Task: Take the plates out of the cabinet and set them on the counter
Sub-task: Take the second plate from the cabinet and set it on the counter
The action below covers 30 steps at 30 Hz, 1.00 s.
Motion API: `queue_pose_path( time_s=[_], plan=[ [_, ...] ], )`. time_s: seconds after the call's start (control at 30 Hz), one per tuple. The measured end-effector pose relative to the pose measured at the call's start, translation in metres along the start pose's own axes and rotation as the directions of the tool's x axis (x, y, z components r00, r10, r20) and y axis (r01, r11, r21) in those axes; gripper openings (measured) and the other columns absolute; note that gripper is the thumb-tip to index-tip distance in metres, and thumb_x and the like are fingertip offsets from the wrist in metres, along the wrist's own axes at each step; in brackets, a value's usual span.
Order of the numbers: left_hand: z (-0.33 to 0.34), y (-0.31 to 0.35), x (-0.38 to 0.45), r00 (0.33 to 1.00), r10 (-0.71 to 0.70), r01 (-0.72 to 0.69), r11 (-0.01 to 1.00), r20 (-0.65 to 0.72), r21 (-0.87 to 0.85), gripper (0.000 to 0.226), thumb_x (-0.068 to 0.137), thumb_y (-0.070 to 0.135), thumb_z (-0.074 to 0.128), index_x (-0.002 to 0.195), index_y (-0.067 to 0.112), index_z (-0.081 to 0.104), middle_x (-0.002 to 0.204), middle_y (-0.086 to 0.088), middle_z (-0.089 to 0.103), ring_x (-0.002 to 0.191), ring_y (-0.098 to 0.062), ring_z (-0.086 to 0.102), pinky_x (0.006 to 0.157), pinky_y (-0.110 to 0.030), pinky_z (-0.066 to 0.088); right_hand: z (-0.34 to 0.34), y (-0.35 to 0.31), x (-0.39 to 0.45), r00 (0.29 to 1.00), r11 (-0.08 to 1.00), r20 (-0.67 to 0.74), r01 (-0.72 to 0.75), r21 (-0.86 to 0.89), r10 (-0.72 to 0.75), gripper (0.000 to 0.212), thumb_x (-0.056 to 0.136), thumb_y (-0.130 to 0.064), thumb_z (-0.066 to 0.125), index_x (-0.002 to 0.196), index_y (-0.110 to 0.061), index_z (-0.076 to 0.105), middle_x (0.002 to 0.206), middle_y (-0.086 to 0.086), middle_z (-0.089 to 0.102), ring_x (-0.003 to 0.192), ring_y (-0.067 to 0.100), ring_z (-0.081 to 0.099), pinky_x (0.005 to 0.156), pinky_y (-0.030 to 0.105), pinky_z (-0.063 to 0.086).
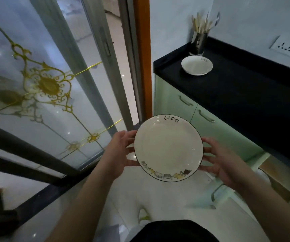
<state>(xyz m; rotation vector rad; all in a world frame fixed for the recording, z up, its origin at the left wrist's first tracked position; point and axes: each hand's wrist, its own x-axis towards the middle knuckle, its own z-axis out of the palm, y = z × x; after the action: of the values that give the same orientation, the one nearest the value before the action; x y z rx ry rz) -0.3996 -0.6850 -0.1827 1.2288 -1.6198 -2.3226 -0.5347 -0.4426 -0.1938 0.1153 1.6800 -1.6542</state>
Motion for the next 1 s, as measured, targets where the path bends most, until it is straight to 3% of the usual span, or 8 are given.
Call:
queue_pose_path(
  time_s=[0.17, 0.33, 0.47, 0.53, 0.6, 0.7, 0.87, 1.0],
  plan=[
    [-0.001, 0.042, 0.055, 0.989, 0.006, -0.03, 0.986, 0.146, 0.162, 0.028, 0.096, 0.035, 0.047, 0.108, 0.031, 0.072, 0.123, -0.004, 0.066, 0.109, -0.028, 0.063, 0.066, -0.05, 0.06, 0.016, -0.025, 0.023, 0.995, 0.997, -0.1, 0.017, 0.072, -0.01, 0.021, 0.095, -0.039, 0.053, 0.103, -0.027, 0.069, 0.113, 0.011, 0.063, 0.093, 0.025, 0.069, 0.064, 0.038, 0.06],
    [0.014, 0.065, 0.104, 0.948, -0.023, -0.029, 0.987, 0.317, 0.158, 0.026, 0.093, 0.045, 0.053, 0.105, 0.035, 0.073, 0.11, 0.005, 0.073, 0.099, -0.019, 0.071, 0.071, -0.045, 0.06, 0.006, -0.039, 0.043, 0.983, 0.988, -0.183, 0.03, 0.154, -0.002, 0.025, 0.097, -0.037, 0.051, 0.111, -0.023, 0.067, 0.118, 0.015, 0.061, 0.102, 0.031, 0.066, 0.068, 0.041, 0.059],
    [0.049, 0.084, 0.145, 0.927, -0.001, -0.096, 0.966, 0.376, 0.239, 0.024, 0.099, 0.037, 0.052, 0.115, 0.031, 0.07, 0.113, 0.003, 0.071, 0.095, -0.023, 0.072, 0.07, -0.045, 0.061, -0.016, -0.05, 0.07, 0.971, 0.975, -0.239, 0.059, 0.214, -0.006, 0.031, 0.097, -0.041, 0.05, 0.114, -0.022, 0.067, 0.119, 0.017, 0.061, 0.104, 0.032, 0.065, 0.067, 0.04, 0.058],
    [0.07, 0.095, 0.164, 0.927, -0.002, -0.121, 0.945, 0.375, 0.304, 0.024, 0.099, 0.031, 0.053, 0.117, 0.03, 0.07, 0.113, -0.001, 0.07, 0.086, -0.028, 0.071, 0.067, -0.049, 0.061, -0.027, -0.057, 0.084, 0.968, 0.968, -0.253, 0.07, 0.239, -0.007, 0.032, 0.097, -0.043, 0.048, 0.114, -0.024, 0.067, 0.119, 0.017, 0.062, 0.104, 0.031, 0.065, 0.067, 0.04, 0.058],
    [0.09, 0.106, 0.18, 0.925, -0.036, -0.081, 0.954, 0.377, 0.289, 0.025, 0.098, 0.034, 0.053, 0.115, 0.031, 0.071, 0.114, -0.002, 0.07, 0.092, -0.029, 0.071, 0.067, -0.046, 0.061, -0.037, -0.067, 0.097, 0.962, 0.961, -0.273, 0.083, 0.263, -0.008, 0.033, 0.096, -0.046, 0.048, 0.114, -0.026, 0.067, 0.119, 0.016, 0.062, 0.104, 0.03, 0.065, 0.067, 0.04, 0.059],
    [0.117, 0.121, 0.201, 0.912, -0.097, -0.017, 0.962, 0.399, 0.272, 0.026, 0.094, 0.041, 0.055, 0.112, 0.031, 0.071, 0.111, 0.003, 0.073, 0.096, -0.019, 0.072, 0.063, -0.036, 0.061, -0.055, -0.079, 0.115, 0.951, 0.95, -0.31, 0.085, 0.301, 0.013, 0.034, 0.098, -0.048, 0.044, 0.114, -0.028, 0.067, 0.118, 0.013, 0.062, 0.103, 0.029, 0.066, 0.071, 0.043, 0.06],
    [0.167, 0.136, 0.245, 0.915, -0.088, -0.099, 0.897, 0.393, 0.43, 0.028, 0.092, 0.019, 0.066, 0.118, 0.029, 0.068, 0.121, -0.006, 0.066, 0.091, -0.027, 0.073, 0.065, -0.042, 0.062, -0.08, -0.098, 0.143, 0.931, 0.947, -0.363, 0.08, 0.311, 0.04, 0.033, 0.1, -0.047, 0.041, 0.114, -0.029, 0.064, 0.118, 0.011, 0.062, 0.106, 0.029, 0.064, 0.082, 0.049, 0.058],
    [0.197, 0.144, 0.269, 0.921, -0.138, 0.01, 0.943, 0.364, 0.333, 0.018, 0.094, 0.036, 0.059, 0.103, 0.034, 0.075, 0.117, 0.001, 0.067, 0.086, -0.024, 0.074, 0.067, -0.048, 0.061, -0.095, -0.112, 0.157, 0.908, 0.937, -0.415, 0.089, 0.337, 0.063, 0.034, 0.101, -0.045, 0.04, 0.119, -0.028, 0.063, 0.116, 0.01, 0.064, 0.104, 0.029, 0.066, 0.079, 0.048, 0.059]
  ],
)
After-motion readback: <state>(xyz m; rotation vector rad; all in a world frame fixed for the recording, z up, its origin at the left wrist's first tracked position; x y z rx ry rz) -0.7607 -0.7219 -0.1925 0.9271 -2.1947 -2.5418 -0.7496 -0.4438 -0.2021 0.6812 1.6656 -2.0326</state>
